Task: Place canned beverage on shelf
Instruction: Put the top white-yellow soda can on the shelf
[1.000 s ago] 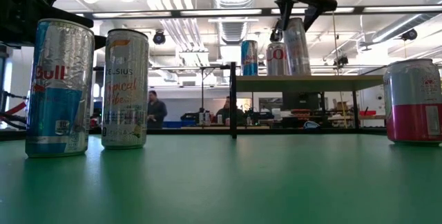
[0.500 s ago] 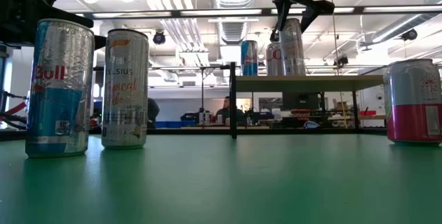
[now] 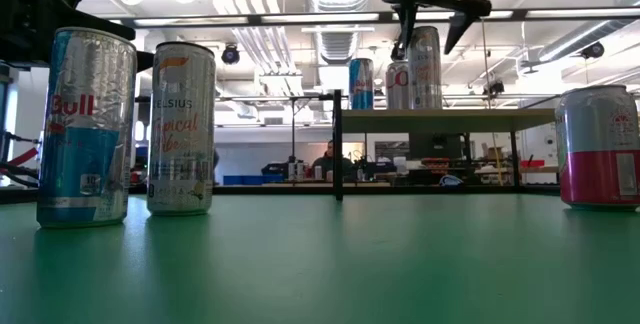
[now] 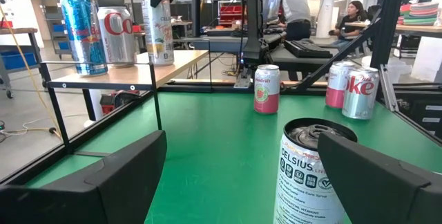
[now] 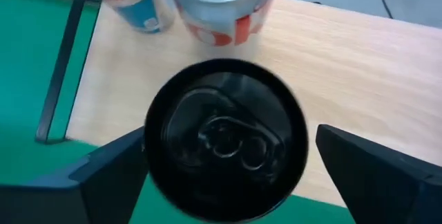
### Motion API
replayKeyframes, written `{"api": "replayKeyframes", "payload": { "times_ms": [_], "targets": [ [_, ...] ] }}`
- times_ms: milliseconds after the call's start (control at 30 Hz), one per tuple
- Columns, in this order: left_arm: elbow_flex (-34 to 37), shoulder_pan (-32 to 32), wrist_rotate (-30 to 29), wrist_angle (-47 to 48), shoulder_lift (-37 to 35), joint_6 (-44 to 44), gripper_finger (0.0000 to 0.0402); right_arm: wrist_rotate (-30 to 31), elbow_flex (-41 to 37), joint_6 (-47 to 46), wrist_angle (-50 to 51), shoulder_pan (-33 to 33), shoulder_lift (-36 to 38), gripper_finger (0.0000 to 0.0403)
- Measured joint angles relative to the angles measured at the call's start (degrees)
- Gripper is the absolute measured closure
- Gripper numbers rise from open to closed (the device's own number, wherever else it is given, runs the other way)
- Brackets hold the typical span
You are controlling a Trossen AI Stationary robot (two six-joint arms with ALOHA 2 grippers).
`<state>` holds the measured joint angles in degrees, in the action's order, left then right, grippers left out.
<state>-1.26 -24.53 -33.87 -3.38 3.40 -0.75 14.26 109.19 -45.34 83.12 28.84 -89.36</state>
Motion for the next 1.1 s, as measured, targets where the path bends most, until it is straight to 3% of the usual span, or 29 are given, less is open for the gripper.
{"api": "replayKeyframes", "payload": {
  "times_ms": [267, 633, 1100],
  "targets": [
    [0.00, 0.00, -0.02, 0.00, 0.02, 0.00, 0.0041, 8.22, 0.00, -10.78, 0.86, -4.84, 0.00, 0.0003],
    [0.00, 0.00, 0.00, 0.00, 0.00, 0.00, 0.0041, 23.91, -0.09, -33.24, 5.40, -14.81, -1.70, 0.0003],
    [0.00, 0.00, 0.00, 0.00, 0.01, 0.00, 0.0041, 29.46, -0.11, -43.92, 6.94, -15.17, -6.11, 0.0003]
  ]
}}
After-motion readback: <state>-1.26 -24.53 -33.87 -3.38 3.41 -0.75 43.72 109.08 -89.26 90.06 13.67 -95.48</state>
